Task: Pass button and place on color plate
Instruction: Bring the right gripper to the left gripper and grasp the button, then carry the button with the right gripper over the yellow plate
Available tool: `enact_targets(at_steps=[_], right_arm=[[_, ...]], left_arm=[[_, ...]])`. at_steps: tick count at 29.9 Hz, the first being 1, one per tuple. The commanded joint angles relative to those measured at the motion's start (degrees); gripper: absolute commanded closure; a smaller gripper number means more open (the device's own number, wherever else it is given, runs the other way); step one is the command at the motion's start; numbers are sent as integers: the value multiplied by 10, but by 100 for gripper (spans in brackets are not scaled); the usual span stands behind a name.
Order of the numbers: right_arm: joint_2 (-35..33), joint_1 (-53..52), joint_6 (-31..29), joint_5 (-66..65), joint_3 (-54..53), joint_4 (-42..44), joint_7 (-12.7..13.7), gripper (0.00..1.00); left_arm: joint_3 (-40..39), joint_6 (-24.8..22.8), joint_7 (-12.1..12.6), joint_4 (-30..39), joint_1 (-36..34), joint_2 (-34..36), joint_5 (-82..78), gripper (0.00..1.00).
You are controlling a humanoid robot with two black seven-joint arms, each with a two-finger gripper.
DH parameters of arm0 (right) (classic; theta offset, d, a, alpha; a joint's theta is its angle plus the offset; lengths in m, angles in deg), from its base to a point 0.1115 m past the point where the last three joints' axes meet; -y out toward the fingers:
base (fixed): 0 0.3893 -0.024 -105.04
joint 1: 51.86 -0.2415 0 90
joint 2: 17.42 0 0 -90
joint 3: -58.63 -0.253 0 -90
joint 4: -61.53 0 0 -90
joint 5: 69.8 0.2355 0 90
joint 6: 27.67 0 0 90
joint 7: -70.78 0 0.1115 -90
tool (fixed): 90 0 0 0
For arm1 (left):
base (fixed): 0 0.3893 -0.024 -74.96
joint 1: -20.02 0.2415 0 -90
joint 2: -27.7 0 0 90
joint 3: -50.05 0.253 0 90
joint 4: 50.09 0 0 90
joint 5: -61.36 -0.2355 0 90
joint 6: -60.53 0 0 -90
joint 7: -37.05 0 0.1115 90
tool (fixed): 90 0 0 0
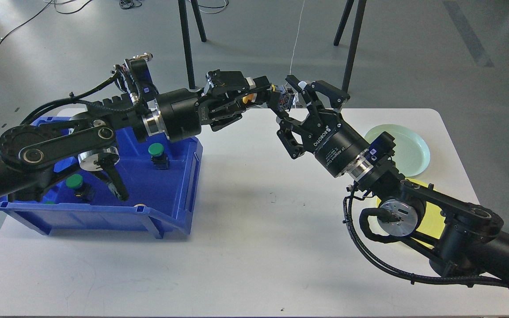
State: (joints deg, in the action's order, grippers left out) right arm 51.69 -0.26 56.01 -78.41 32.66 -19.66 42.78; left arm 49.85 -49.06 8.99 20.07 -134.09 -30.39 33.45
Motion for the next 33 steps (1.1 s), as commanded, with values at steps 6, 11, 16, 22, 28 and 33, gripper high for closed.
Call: enact_targets(at_steps=[6,11,16,22,28,33], right_arm=[[6,-10,0,0,18,0,0,85],[6,-12,0,1,18,0,0,87],[6,-12,0,1,19,1,0,87],[8,-9,0,2,19,6,0,87],[1,-7,0,3,14,6,0,87],[-59,6,-1,5,-18,1,0,87]], left_arm=[[1,0,1,0,0,1,0,85],[-10,1,1,0,10,1,0,70],[-25,5,1,-2,16,-1,5,26],[-30,1,1,-3,17,-4,6,14],[-30,1,1,-3,18,-4,7,11],[-30,1,1,-4,18,-4,13,9]])
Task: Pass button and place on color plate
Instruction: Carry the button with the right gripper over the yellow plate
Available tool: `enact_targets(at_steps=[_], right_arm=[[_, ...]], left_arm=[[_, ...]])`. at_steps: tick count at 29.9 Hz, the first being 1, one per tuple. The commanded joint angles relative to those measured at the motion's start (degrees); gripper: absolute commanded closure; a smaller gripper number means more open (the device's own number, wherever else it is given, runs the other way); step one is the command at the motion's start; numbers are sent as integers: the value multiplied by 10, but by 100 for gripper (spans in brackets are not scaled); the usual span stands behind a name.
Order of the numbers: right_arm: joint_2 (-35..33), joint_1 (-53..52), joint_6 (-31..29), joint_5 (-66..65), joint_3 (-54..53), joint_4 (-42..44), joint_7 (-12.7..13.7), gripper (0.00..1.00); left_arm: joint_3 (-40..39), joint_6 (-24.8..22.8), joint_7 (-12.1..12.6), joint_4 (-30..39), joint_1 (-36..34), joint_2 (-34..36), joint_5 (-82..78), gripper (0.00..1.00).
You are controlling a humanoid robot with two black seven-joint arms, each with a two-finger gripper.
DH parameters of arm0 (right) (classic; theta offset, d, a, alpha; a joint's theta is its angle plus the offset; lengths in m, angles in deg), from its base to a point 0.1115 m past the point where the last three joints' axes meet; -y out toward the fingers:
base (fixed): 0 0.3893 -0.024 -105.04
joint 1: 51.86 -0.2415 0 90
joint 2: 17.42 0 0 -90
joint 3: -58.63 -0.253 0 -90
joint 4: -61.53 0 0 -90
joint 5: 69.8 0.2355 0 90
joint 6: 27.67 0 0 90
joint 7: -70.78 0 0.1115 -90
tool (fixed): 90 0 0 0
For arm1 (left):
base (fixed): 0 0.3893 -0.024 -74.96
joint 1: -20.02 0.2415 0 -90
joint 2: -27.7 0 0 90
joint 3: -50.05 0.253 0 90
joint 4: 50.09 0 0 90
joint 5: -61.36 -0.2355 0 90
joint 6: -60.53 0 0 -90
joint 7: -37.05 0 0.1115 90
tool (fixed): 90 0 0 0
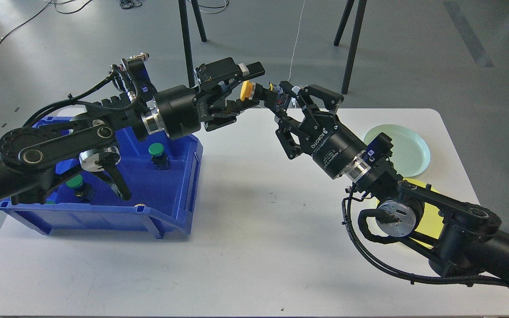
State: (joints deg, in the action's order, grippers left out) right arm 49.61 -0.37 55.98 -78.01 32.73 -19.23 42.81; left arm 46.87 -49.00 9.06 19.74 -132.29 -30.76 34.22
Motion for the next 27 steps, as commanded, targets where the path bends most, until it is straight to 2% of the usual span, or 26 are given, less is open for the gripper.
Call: enact_targets(at_steps=[1,3,9,13,18,23,27], right_arm=[[-50,12,-1,0,-25,-4,0,87],[-68,25,-3,-5,-33,-4,0,87],[-194,80,27,-67,-77,-10,0,88],[-257,133,155,-136,-84,-16,0,88],[-288,212,340,-321,-82,-7,0,88],[-292,277,344,-413,-78,28,0,86],[-285,288,344,-484,-51,96,0,86]], left_arm=[[0,0,0,0,0,0,8,9],[0,0,0,-1,0,0,11,8],[-1,0,0,-5,0,-2,15,8],[0,0,0,-6,0,-3,23,7],[-1,0,0,-6,0,-3,24,6],[0,0,0,-6,0,-3,24,6],[-1,0,0,-6,0,-3,24,6]])
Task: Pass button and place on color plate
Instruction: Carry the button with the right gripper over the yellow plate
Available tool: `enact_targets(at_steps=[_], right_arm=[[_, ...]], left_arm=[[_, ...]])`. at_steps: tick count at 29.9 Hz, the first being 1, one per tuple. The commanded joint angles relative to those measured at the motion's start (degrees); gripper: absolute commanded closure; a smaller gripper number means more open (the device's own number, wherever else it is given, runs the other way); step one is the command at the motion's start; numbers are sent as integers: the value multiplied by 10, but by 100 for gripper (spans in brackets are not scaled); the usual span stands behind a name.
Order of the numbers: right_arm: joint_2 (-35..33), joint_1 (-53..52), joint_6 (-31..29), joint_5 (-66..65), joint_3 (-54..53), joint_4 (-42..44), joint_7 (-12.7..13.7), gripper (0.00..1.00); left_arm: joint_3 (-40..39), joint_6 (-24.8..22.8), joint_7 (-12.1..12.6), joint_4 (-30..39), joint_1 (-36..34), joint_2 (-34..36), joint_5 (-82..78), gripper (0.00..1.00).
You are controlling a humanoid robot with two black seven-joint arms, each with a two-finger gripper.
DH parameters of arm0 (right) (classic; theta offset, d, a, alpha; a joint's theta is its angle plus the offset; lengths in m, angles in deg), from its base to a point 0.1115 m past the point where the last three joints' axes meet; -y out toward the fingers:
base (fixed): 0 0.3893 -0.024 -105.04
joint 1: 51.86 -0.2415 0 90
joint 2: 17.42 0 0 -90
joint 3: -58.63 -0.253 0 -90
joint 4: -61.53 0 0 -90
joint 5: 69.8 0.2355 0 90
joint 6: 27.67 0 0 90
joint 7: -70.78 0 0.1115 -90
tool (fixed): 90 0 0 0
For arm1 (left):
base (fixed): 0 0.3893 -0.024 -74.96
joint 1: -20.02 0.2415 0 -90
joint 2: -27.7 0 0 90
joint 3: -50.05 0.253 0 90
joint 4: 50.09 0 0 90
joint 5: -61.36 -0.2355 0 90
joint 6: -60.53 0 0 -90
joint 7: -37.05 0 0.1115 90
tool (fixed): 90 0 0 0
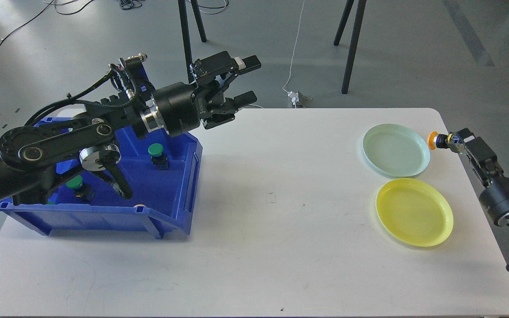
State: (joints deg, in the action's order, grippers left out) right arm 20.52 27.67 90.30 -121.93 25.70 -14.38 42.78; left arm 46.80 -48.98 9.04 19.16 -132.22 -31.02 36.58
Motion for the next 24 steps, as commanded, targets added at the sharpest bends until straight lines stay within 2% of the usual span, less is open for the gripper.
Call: enact_targets(at_steps=[1,5,7,11,17,22,24], right_arm=[[6,7,0,-56,27,65,0,86],[15,1,0,-58,55,116,0,85],[32,0,0,-58,57,123,0,83],[63,-1,0,-58,59,125,0,73],[109,-6,0,-59,64,144,0,68],[129,-20,0,-58,84,166,0,67],[136,-23,0,-57,89,169,0,63]], left_arm=[[0,0,0,0,-1,0,3,6],[1,-1,0,-3,-1,0,12,6],[0,-1,0,-4,0,0,12,6],[0,0,0,-4,0,-1,13,6],[1,-1,0,-4,0,-1,13,6],[0,-1,0,-4,0,-1,13,6],[0,-1,0,-4,0,-1,13,6]])
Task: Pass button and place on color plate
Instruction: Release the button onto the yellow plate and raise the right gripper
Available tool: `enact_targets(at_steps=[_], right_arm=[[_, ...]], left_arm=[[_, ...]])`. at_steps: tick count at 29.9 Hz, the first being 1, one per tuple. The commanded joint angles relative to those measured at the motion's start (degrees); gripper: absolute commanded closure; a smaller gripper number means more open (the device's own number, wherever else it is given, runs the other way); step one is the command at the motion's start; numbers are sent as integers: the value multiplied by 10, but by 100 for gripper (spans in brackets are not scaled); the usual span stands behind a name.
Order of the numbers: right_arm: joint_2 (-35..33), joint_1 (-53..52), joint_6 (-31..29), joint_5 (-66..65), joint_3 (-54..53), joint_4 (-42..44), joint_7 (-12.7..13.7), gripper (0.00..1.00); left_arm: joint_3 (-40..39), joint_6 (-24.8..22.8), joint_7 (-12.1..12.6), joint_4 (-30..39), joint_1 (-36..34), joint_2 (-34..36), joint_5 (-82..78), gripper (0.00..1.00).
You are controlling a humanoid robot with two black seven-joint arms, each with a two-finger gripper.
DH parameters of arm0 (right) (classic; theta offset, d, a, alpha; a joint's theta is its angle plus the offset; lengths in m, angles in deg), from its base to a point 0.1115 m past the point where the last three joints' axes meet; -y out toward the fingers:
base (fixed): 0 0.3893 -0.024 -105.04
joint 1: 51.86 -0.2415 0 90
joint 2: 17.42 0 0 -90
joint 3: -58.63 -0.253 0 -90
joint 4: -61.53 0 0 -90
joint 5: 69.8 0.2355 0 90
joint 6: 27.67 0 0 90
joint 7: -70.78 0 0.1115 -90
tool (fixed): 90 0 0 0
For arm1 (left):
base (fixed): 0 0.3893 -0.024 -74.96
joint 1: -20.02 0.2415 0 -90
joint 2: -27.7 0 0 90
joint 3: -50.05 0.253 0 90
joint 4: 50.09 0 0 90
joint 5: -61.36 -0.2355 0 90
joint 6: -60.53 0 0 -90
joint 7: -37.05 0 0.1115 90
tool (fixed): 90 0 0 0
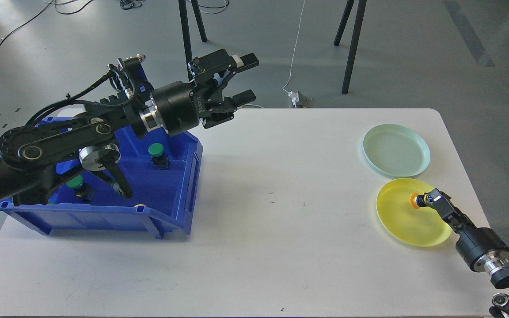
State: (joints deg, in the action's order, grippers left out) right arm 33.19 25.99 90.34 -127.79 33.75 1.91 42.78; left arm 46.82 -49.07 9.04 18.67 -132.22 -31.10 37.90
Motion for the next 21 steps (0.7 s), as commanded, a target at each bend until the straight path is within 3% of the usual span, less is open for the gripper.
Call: enact_targets(at_steps=[1,10,21], right_arm=[[12,-6,0,2,10,7,0,61],[19,-6,0,6,10,6,0,41],[20,-8,0,10,-3,-1,0,30]], left_arm=[[0,0,0,0,0,0,0,6],[-34,-1,0,1,27,1,-1,5],[-35,-1,0,1,27,0,-1,4]])
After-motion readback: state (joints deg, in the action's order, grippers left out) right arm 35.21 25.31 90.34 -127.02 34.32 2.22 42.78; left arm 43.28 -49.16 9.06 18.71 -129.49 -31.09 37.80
